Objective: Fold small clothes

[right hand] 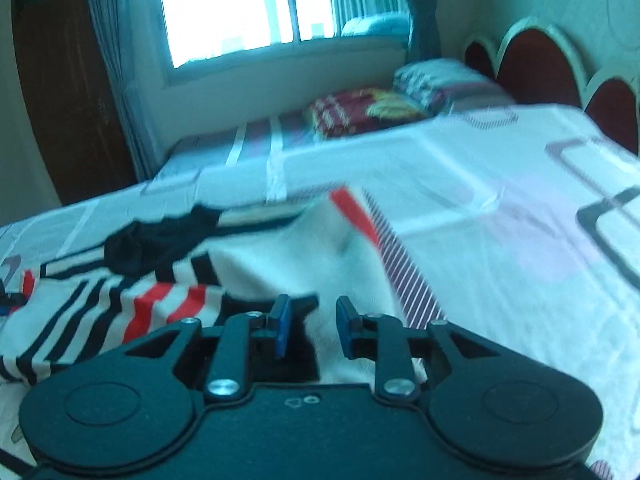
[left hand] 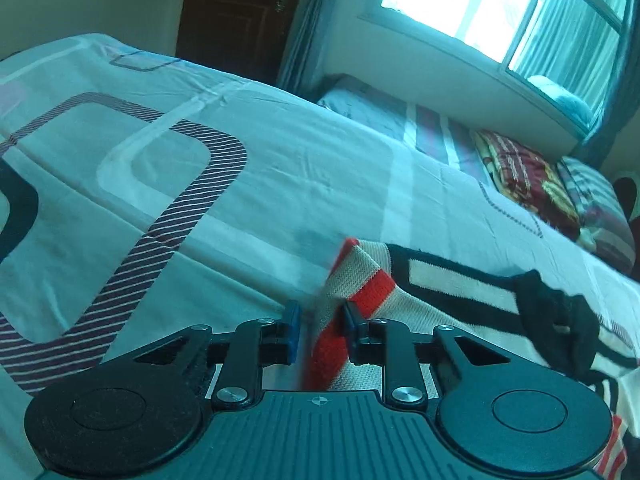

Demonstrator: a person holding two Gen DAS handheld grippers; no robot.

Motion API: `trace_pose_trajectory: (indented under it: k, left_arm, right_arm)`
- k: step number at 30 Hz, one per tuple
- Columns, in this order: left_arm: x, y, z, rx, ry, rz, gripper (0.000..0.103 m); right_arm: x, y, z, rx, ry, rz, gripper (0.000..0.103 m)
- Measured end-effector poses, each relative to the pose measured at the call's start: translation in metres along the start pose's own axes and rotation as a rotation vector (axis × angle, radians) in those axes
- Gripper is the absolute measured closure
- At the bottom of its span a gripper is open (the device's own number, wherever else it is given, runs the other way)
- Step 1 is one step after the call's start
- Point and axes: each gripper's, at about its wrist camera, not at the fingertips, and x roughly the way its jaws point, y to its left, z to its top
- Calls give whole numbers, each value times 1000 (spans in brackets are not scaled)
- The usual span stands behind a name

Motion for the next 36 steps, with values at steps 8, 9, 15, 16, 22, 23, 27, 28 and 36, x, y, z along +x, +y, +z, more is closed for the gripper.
trace_pose_trajectory:
  k: [8, 9, 15, 16, 22, 23, 27, 28, 36]
  left_arm:
    - [-75, -23, -34, 92, -23, -103, 78]
    - [-80, -28, -44, 123, -11, -120, 78]
    - [-96, -29, -95, 289, -54, -73, 78]
    - [-99, -28, -97, 298, -58, -66, 78]
    - [-118, -29, -81, 220, -54, -88, 77]
    - [-118, -33, -82, 227, -48, -100, 77]
    - [-107, -43, -100, 260, -6, -90, 77]
    - [-107, -40, -105, 258, -21, -96, 77]
    - [-117, -34, -102, 240, -13, -89, 77]
  right_arm:
    - [11, 38, -9, -88, 91, 161, 78]
    - [13, 42, -12, -100, 107, 172, 78]
    - [21, 49, -31, -229, 150, 171, 78]
    - [20, 46, -30, -221, 152, 166, 78]
    - [5, 53, -14, -182, 129, 192, 75]
    - [4, 58, -13, -182, 127, 208, 75]
    - [6, 82, -19, -223, 142, 235, 75]
    - [10, 85, -24, -247, 159, 211, 74]
    - [12, 58, -27, -242, 183, 201, 74]
